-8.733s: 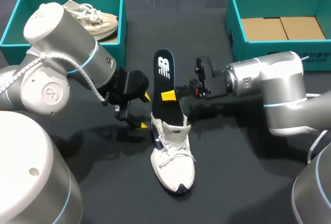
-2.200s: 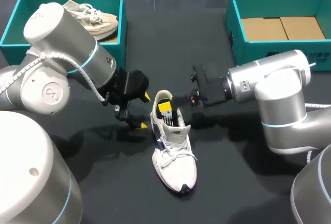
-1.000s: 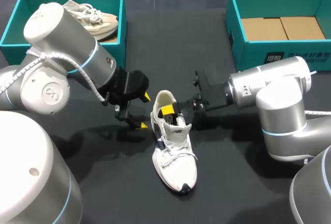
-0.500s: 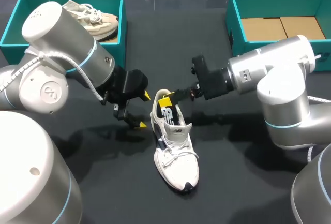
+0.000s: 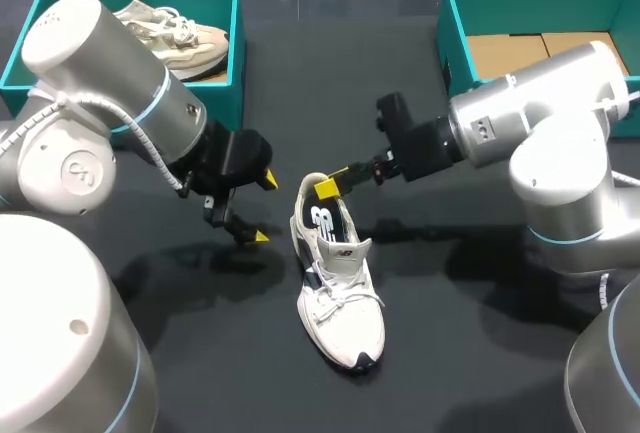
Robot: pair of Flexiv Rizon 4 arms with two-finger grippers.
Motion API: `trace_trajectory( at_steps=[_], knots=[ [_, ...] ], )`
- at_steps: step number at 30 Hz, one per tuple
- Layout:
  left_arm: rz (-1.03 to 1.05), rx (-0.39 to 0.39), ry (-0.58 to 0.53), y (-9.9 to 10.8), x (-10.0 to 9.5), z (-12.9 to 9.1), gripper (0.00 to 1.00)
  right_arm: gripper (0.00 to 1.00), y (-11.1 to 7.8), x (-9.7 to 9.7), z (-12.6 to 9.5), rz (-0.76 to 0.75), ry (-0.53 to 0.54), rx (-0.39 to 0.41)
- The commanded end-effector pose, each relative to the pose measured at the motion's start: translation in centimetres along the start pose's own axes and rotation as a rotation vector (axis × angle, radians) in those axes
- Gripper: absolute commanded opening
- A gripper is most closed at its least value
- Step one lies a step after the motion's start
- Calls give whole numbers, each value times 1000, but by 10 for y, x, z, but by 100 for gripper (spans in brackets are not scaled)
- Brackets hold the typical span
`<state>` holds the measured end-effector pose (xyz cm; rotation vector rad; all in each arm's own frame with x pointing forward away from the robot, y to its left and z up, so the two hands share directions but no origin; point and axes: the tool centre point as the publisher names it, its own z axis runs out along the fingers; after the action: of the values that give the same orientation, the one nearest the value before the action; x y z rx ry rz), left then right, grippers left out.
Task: Take the shoe out of the shoebox, open the shoe tongue, remove and reinsert the insole, then place the shoe into the shoebox
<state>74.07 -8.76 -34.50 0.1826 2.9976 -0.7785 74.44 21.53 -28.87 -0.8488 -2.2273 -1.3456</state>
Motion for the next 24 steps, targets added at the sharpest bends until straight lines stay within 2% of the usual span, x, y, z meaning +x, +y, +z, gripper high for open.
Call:
trace_trajectory(
  at_steps=[1, 11, 19, 24],
  knots=[
    [11, 12, 18, 4, 1, -10, 100, 72, 1, 2, -12, 6, -28, 12],
    [66, -17, 56, 24, -4, -38, 100, 64, 11, -13, -43, 65, -139, 61],
    [100, -70, 78, 39, -7, -60, 100, 67, 20, -24, -58, 168, -199, 224],
    [109, -88, 92, 47, -10, -71, 100, 64, 27, -25, -65, 228, -252, 329]
  ],
)
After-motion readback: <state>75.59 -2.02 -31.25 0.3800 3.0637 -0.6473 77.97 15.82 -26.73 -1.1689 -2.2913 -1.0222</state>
